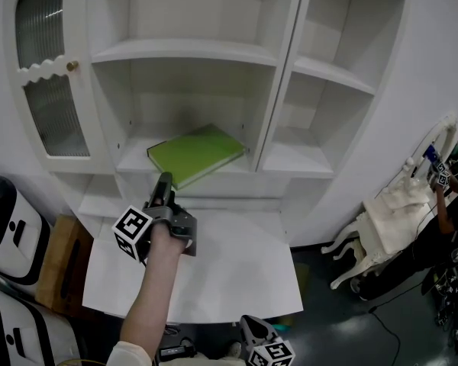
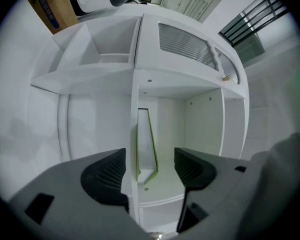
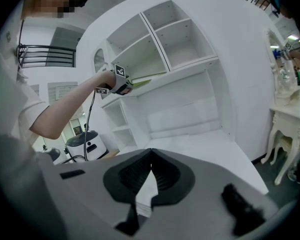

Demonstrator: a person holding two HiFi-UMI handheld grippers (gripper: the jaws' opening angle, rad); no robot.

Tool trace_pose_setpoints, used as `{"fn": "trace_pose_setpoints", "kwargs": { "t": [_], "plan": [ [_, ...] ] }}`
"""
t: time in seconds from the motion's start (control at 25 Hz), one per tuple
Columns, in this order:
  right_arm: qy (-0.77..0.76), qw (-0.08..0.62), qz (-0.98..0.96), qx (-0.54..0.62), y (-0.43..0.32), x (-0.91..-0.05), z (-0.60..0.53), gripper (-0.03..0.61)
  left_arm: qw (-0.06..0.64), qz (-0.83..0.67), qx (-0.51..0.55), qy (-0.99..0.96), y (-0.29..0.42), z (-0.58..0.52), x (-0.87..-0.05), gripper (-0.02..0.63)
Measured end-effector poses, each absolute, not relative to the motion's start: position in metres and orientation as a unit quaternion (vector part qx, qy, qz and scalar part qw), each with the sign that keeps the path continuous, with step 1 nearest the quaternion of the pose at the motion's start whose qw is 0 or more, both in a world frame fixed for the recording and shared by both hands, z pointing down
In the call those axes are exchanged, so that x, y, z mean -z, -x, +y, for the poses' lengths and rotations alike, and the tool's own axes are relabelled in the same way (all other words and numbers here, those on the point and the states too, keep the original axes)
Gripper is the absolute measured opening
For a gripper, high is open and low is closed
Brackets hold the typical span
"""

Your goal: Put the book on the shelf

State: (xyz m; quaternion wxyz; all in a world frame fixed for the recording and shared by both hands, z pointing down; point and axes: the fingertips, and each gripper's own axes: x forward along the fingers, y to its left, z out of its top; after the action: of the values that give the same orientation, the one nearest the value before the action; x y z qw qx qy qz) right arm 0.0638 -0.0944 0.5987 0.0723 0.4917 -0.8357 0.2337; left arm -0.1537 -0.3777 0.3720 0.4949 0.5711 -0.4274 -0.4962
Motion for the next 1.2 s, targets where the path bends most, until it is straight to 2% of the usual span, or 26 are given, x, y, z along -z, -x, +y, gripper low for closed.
{"fn": "trace_pose_setpoints", "kwargs": {
  "t": [0.2, 0.48, 0.52, 0.68, 1.2],
  "plan": [
    [-0.488, 0.073, -0.838, -0.234, -0.059, -0.598, -0.094, 0.012, 0.495, -0.426, 0.495, -0.573, 0.155, -0.36, -0.372, 0.231],
    [-0.483, 0.077, -0.841, -0.233, -0.055, -0.599, -0.092, 0.012, 0.504, -0.436, 0.478, -0.572, 0.153, -0.353, -0.381, 0.039],
    [-0.482, 0.077, -0.841, -0.233, -0.054, -0.599, -0.092, 0.012, 0.507, -0.433, 0.477, -0.572, 0.152, -0.353, -0.382, 0.028],
    [-0.481, 0.075, -0.842, -0.232, -0.054, -0.599, -0.093, 0.012, 0.513, -0.423, 0.473, -0.578, 0.144, -0.355, -0.381, 0.009],
    [-0.495, 0.072, -0.833, -0.236, -0.067, -0.601, -0.097, 0.012, 0.515, -0.415, 0.476, -0.58, 0.134, -0.381, -0.376, 0.009]
  ]
}}
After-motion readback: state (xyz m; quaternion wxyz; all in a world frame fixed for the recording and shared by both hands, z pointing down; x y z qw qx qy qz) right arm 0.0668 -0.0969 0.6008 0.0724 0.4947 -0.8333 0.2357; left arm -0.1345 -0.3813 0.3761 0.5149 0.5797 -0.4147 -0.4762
